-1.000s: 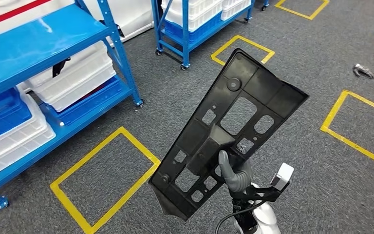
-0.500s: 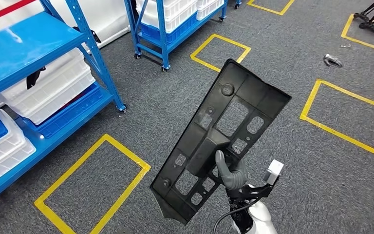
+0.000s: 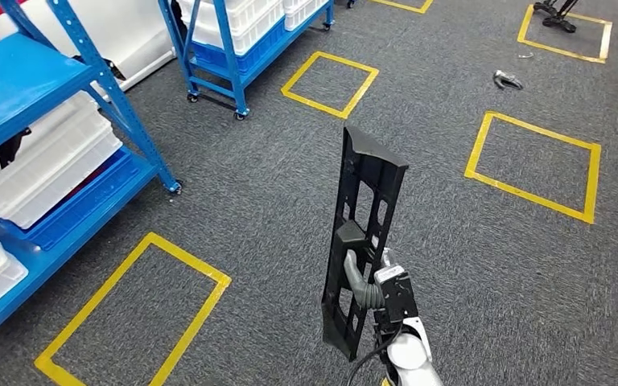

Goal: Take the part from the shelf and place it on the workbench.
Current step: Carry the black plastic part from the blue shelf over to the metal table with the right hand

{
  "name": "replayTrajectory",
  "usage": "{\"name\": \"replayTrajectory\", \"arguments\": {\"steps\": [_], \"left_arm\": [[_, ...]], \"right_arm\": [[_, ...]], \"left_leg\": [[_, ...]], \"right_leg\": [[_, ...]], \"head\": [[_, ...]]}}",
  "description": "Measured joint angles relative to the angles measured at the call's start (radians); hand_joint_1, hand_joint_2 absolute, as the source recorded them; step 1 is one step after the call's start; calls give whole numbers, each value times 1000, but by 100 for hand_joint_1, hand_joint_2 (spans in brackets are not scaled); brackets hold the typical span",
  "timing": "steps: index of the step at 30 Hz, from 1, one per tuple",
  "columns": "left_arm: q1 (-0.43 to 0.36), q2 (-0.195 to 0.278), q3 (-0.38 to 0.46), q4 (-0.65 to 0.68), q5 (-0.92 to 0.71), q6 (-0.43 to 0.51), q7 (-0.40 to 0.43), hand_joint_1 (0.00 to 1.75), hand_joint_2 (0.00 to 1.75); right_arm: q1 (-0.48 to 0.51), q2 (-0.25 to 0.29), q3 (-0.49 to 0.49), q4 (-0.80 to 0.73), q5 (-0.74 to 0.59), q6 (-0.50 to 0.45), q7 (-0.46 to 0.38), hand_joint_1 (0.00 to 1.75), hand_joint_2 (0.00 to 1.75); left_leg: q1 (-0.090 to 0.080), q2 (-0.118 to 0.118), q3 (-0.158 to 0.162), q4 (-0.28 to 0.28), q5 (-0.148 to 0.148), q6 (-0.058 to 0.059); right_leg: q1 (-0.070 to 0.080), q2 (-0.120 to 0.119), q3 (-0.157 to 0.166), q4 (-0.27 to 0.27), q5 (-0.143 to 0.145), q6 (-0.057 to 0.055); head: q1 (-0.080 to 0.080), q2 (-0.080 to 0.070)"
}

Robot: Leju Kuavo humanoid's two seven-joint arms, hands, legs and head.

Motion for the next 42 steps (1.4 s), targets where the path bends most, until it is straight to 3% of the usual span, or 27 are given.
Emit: {"name": "replayTrajectory", "arguments": {"steps": [2,5,6,7,9,11,13,15,17,20,21,22,23,25,27,28,30,31,33,35,36,37,38,40,42], "left_arm": [[0,-2,-3,0,-1,1,0,0,175],[5,-2,-5,0,-2,-1,1,0,175],[6,-3,-6,0,-3,-3,3,0,175],[7,-3,-7,0,-6,-6,5,0,175],[10,-4,-10,0,-11,-10,12,0,175],[14,-5,-13,0,-9,-6,17,0,175],[16,-7,-13,0,0,3,18,0,175],[14,-10,-12,0,9,10,15,0,175],[10,-16,-12,0,16,15,13,0,175],[8,-21,-12,0,21,31,12,0,175],[9,-21,-12,0,22,38,13,0,175],[9,-21,-11,0,23,47,15,0,175],[9,-21,-11,0,23,55,19,0,175],[7,-21,-10,0,34,64,32,0,175],[7,-17,0,0,62,56,46,0,175],[7,-14,10,0,79,44,54,0,175],[9,-5,31,0,110,21,67,0,175],[10,-1,41,0,123,15,71,0,175],[16,6,65,0,151,8,69,0,175],[22,12,89,0,175,4,59,0,175],[22,15,99,0,184,0,55,0,175],[22,17,108,0,191,-5,53,0,175],[22,19,115,0,197,-11,53,0,175],[29,25,129,0,206,-27,52,0,175],[36,30,141,0,213,-43,50,0,175]], "right_arm": [[4,1,2,0,1,-3,1,175,175],[6,2,7,0,11,-14,8,175,175],[8,2,8,0,26,-28,18,175,175],[11,2,8,0,45,-48,32,175,175],[19,2,8,-3,97,-96,64,175,175],[26,2,11,-6,155,-143,94,175,175],[31,2,14,-7,205,-180,117,175,175],[36,2,15,-7,235,-200,130,175,175],[40,1,15,-7,247,-207,138,175,175],[36,1,14,-2,232,-190,135,175,175],[36,1,14,2,217,-176,127,175,175],[36,1,12,6,196,-156,117,175,175],[35,1,9,10,171,-131,104,175,175],[31,1,4,18,115,-73,78,175,175],[20,4,1,31,55,-13,53,175,175],[13,7,-1,41,22,16,44,175,175],[-3,16,-7,66,-45,71,34,175,175],[-13,21,-11,80,-79,99,33,175,175],[-39,35,-18,112,-144,150,29,175,175],[-61,48,-23,143,-192,182,20,175,175],[-67,52,-27,157,-212,193,15,175,175],[-70,54,-31,168,-227,202,11,175,175],[-72,55,-35,177,-239,209,9,175,175],[-76,59,-40,190,-257,218,2,175,175],[-82,65,-44,197,-270,223,-2,175,175]], "left_leg": [[4,-22,-18,47,-35,-10],[9,-56,-104,235,-122,-18],[9,-58,-125,276,-129,-18],[9,-60,-130,282,-117,-18],[10,-71,-88,184,-48,-12],[11,-102,-31,58,1,-5],[10,-119,-11,10,6,1],[10,-107,-9,0,11,10],[12,-93,-6,-14,21,24],[9,-66,-6,-21,26,34],[8,-57,-6,-20,25,35],[7,-47,-6,-20,24,35],[7,-39,-5,-19,23,34],[8,-26,-4,-14,18,28],[4,-14,-6,-7,12,18],[2,-7,-6,-6,11,12],[1,5,-4,-5,7,1],[3,-1,-6,3,-1,-5],[8,-31,-33,70,-46,-15],[10,-53,-92,201,-108,-19],[10,-56,-118,257,-126,-20],[10,-57,-131,283,-125,-20],[10,-59,-127,272,-106,-19],[12,-73,-75,155,-34,-13],[14,-101,-26,45,5,-7]], "right_leg": [[-4,14,2,-6,4,-12],[-4,37,3,-7,6,-20],[-3,46,4,-6,6,-20],[-3,54,4,-5,6,-20],[-3,73,7,-3,5,-19],[-2,91,3,1,5,-14],[-3,105,-5,3,9,-5],[-5,116,-9,2,12,7],[-3,97,-23,32,-12,15],[-5,49,-96,195,-100,24],[-7,42,-116,241,-114,27],[-10,37,-121,254,-109,29],[-12,32,-109,232,-88,31],[-14,7,-43,108,-28,31],[-8,-19,2,14,-3,24],[-4,-23,6,0,-6,20],[-3,-7,4,-3,-3,10],[-4,0,5,-6,-1,4],[-7,16,7,-10,4,-8],[-6,30,6,-10,5,-14],[-5,37,6,-9,5,-15],[-4,44,7,-8,5,-15],[-3,52,7,-7,4,-15],[-4,72,8,-4,4,-14],[-2,90,2,1,4,-8]], "head": [[-1,0],[-1,0],[-1,0],[-1,0],[-1,0],[-1,0],[-1,0],[0,0],[2,0],[6,0],[6,0],[6,0],[6,0],[6,0],[5,0],[5,0],[4,0],[4,0],[3,0],[3,0],[3,0],[3,0],[3,0],[3,0],[3,0]]}}
